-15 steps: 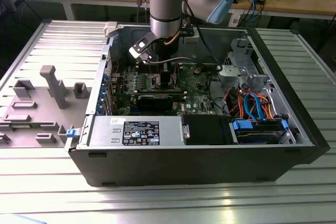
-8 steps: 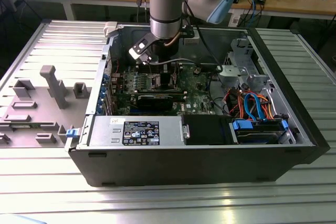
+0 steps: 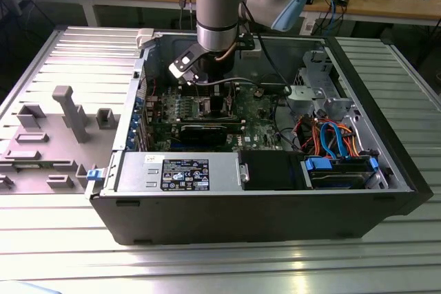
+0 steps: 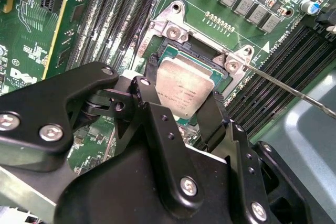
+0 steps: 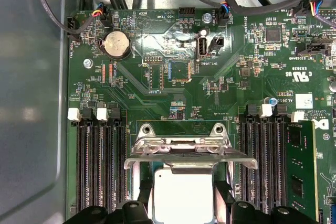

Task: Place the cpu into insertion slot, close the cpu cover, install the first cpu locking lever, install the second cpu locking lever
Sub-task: 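Place the cpu into insertion slot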

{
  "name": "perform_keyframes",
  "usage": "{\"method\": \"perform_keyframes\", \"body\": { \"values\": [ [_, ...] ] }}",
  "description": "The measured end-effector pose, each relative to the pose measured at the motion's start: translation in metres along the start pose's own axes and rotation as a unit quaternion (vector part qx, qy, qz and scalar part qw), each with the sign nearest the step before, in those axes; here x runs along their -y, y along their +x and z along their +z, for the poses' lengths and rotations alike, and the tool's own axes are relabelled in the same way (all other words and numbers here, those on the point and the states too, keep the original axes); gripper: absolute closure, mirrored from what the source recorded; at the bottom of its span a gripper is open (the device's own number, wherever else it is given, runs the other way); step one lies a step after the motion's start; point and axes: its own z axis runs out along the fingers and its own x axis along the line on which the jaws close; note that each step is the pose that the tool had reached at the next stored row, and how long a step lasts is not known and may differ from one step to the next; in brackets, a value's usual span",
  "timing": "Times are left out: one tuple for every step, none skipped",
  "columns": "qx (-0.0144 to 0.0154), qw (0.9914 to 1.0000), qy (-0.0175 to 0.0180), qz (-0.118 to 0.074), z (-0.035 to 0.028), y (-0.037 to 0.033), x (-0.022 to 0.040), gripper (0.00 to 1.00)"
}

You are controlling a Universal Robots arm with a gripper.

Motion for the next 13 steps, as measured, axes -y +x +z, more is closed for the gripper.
{"method": "perform_keyframes", "body": {
  "values": [
    [0.0000, 1.00000, 0.0000, 0.000, 0.0000, 0.0000, 0.0000, 0.45],
    [0.0000, 1.00000, 0.0000, 0.000, 0.0000, 0.0000, 0.0000, 0.45],
    [0.0000, 1.00000, 0.0000, 0.000, 0.0000, 0.0000, 0.0000, 0.45],
    [0.0000, 1.00000, 0.0000, 0.000, 0.0000, 0.0000, 0.0000, 0.45],
    [-0.0008, 1.00000, -0.0002, 0.000, 0.0003, 0.0002, -0.0001, 0.45],
    [-0.0005, 1.00000, -0.0002, 0.000, 0.0003, 0.0002, -0.0001, 0.44],
    [-0.0002, 1.00000, -0.0002, 0.000, 0.0002, 0.0001, -0.0001, 0.44],
    [-0.0001, 1.00000, -0.0001, 0.000, 0.0001, 0.0001, 0.0000, 0.38],
    [0.0000, 1.00000, 0.0000, 0.000, 0.0000, 0.0000, 0.0000, 0.38],
    [0.0000, 1.00000, 0.0000, 0.000, 0.0000, 0.0000, 0.0000, 0.38],
    [0.0000, 1.00000, 0.0000, 0.000, 0.0000, 0.0000, 0.0000, 0.38],
    [0.0000, 1.00000, 0.0000, 0.000, -0.0001, 0.0000, 0.0000, 0.38],
    [0.0001, 1.00000, 0.0001, 0.000, -0.0008, -0.0001, 0.0000, 0.38]
  ]
}}
